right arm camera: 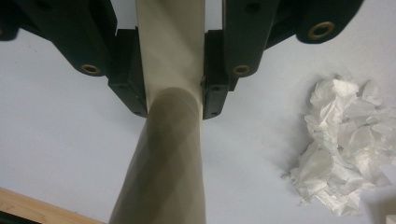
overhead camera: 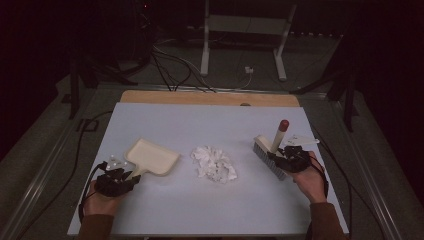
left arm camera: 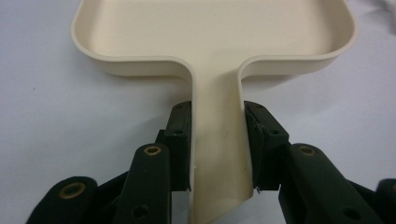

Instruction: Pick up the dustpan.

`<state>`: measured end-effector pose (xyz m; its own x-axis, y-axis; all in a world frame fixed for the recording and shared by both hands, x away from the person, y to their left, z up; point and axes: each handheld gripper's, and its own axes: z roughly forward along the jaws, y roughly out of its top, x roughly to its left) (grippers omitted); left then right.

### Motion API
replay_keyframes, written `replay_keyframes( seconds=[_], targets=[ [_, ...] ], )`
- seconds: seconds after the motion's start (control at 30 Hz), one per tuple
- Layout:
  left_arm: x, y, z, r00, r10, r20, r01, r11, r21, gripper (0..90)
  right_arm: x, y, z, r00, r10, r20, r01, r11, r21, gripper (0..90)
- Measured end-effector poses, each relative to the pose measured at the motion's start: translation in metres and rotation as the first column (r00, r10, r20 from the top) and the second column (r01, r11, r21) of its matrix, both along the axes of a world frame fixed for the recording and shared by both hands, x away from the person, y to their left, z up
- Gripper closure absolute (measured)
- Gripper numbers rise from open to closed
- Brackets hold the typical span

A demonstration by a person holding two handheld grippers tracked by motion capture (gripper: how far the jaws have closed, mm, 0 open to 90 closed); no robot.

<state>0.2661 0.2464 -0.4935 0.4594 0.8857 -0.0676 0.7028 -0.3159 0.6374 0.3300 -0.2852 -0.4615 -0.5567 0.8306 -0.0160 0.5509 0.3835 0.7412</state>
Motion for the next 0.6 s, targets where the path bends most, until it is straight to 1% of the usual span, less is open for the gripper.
replay_keyframes(
  seconds=[0.17, 0.33, 0.47, 0.57, 0.6],
  targets=[
    [0.0, 0.0, 0.004, 0.9991, -0.042, 0.0, 0.042, 0.9991, 0.0, 66.8, 0.0, 0.001, 0.0, 1.0, 0.0, 0.002, 0.0, 1.0, -0.005, 66.3],
    [0.002, -0.001, 0.01, 0.9955, -0.095, 0.002, 0.095, 0.9955, 0.005, 66.8, 0.0, 0.0, 0.0, 1.0, -0.005, 0.001, 0.005, 1.0, -0.004, 66.3],
    [0.003, -0.003, 0.015, 0.9901, -0.14, 0.004, 0.14, 0.9901, 0.008, 66.8, 0.0, -0.001, 0.0, 1.0, -0.006, -0.002, 0.006, 1.0, -0.001, 66.4],
    [0.004, -0.004, 0.018, 0.9836, -0.18, 0.002, 0.18, 0.9835, 0.018, 66.8, 0.0, -0.001, 0.0, 0.9999, -0.013, -0.003, 0.013, 1.0, -0.002, 66.4],
    [0.004, -0.005, 0.019, 0.9817, -0.19, 0.002, 0.19, 0.9816, 0.014, 66.7, 0.0, -0.001, 0.0, 0.9999, -0.015, -0.002, 0.015, 1.0, -0.003, 66.5]
  ],
)
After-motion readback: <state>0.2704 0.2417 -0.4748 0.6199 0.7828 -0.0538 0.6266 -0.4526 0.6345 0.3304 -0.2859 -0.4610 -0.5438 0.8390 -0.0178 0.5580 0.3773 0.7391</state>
